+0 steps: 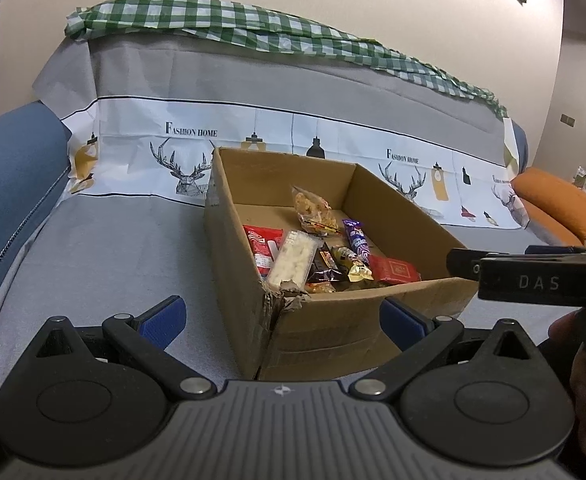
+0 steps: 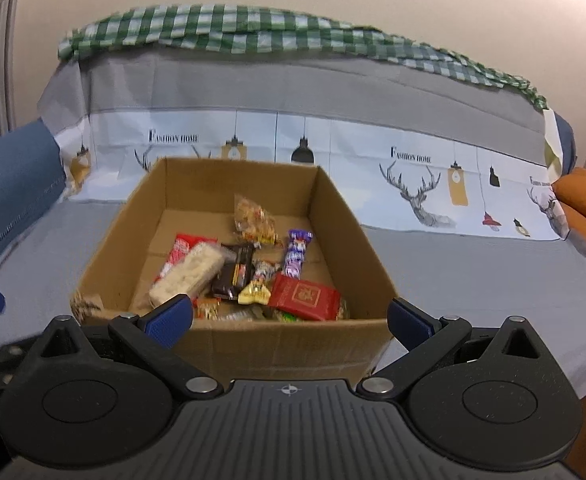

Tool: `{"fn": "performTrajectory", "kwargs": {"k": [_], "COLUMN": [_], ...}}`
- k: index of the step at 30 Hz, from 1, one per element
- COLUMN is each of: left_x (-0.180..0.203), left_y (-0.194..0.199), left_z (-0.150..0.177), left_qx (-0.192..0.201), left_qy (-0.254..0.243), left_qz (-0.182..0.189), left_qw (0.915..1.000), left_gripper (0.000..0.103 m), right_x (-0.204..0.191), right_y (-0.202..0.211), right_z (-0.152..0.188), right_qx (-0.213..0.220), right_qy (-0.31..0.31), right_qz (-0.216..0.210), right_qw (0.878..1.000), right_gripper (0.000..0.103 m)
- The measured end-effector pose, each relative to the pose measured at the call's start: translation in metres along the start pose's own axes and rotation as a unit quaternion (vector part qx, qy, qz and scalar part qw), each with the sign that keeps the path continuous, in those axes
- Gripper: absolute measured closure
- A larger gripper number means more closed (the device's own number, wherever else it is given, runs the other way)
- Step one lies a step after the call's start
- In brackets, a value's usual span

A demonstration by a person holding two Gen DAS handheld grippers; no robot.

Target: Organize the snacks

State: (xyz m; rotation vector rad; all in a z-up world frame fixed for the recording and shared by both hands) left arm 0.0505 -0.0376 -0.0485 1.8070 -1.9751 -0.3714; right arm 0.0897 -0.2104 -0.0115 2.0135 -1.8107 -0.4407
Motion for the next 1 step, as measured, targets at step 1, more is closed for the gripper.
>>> {"fn": "performTrajectory", "kwargs": {"k": [1], "left_x": [0.0004], "left_y": [0.0001], "left_z": [0.0], "left_qx": [0.0], "left_qy": [-0.002], "left_qz": [-0.002], "left_qw": [1.0], "left_gripper": [0.0], "right_x": [0.0048], "right_y": [-0.0014], "right_z": [0.0018], "right_qx": [0.001], "right_qy": [-0.013], "right_qz": [0.0], "right_qw": [1.0], "right_gripper": [0.001]}}
Point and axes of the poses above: each gripper's, at about its wrist camera, not at the fingertips, and y roughly against the way its jaws point, x to its right, z to its underside, the point moved 10 cm from there along -y, roughly the way its jaws point, and after that the axes turned 2 degrees about -y, right-handed, at the moved point
